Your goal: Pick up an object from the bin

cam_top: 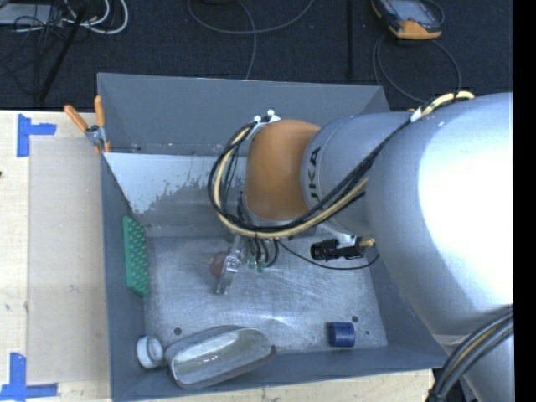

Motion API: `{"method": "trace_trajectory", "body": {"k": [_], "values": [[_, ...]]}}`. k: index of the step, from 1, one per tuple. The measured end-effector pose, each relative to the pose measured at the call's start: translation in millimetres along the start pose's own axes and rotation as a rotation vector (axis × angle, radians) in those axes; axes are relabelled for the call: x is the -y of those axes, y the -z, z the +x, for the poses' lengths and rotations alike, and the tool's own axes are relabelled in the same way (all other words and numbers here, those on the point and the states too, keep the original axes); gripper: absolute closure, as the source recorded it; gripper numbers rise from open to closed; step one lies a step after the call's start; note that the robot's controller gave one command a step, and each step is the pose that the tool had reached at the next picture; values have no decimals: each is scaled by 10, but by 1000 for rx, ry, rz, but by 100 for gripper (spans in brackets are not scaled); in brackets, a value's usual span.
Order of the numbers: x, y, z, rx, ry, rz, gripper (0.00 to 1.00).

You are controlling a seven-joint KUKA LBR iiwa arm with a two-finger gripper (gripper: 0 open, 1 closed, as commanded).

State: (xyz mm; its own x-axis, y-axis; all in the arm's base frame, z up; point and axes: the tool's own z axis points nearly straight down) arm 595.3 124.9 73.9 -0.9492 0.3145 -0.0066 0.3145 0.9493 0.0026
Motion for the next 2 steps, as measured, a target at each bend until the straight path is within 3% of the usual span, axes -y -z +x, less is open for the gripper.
{"method": "trace_trajectory", "body": {"k": [1, 2], "values": [[-10, 20, -11, 2, 2, -2, 100], [-61, 1702, -44, 1, -27, -2, 100]]}}
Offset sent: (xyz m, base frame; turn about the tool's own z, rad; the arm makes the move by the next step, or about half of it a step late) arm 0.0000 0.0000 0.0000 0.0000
